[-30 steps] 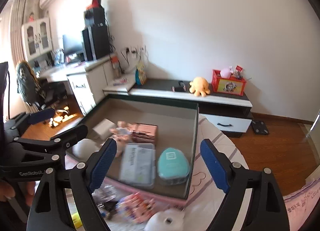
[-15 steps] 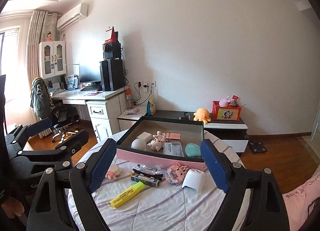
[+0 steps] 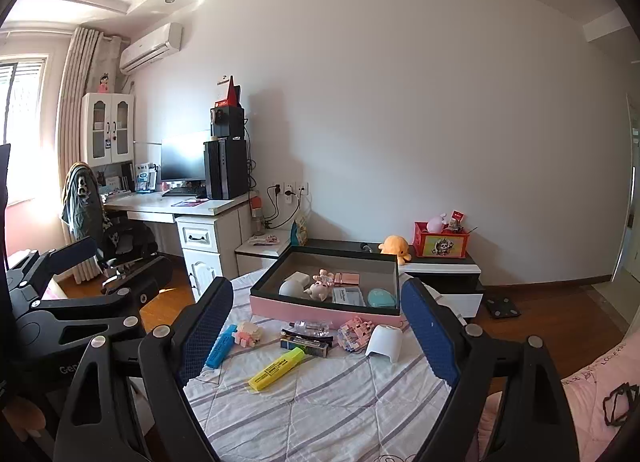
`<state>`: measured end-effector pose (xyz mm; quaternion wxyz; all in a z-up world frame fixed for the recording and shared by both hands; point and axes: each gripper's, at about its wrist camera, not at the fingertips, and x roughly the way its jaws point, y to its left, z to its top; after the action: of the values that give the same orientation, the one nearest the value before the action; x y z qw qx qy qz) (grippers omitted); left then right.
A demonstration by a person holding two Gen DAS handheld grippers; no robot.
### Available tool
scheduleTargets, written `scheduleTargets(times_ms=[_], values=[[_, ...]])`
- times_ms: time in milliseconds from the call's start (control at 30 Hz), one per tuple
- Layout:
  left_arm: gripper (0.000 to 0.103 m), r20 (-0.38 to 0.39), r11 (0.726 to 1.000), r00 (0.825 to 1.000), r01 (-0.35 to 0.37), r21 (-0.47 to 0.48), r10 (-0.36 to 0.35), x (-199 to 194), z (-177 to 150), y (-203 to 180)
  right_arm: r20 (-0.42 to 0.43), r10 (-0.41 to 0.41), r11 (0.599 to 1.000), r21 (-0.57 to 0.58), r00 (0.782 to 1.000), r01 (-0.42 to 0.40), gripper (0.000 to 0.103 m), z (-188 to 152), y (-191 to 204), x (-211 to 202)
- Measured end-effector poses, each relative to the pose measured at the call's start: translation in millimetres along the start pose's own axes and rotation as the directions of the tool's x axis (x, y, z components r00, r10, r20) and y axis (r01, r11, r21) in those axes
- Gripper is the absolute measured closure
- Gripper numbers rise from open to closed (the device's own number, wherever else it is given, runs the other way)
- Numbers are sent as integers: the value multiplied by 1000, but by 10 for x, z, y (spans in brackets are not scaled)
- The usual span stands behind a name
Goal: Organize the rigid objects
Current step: 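Grasp the yellow highlighter with the left tool while the right tool grasps the white nail lamp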
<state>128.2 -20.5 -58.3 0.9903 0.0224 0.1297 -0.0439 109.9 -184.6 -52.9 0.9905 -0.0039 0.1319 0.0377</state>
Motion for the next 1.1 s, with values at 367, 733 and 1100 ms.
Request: scheduleTargets(times_ms=[367,733,1100], values=[[0,8,1000,1000,0,8,0,-120,7,-58,8,-12,1000,0,1000,12,16,0,-23,-126],[0,-77,999,997,30,14,-29,204,-106,-131,-53,-14,1000,12,999,14,16,-134,-97,121],[0,-379,995,922,99,29,-80,1199,-782,-310,-297,7,998,57,955,11,16,-815,-370,965]])
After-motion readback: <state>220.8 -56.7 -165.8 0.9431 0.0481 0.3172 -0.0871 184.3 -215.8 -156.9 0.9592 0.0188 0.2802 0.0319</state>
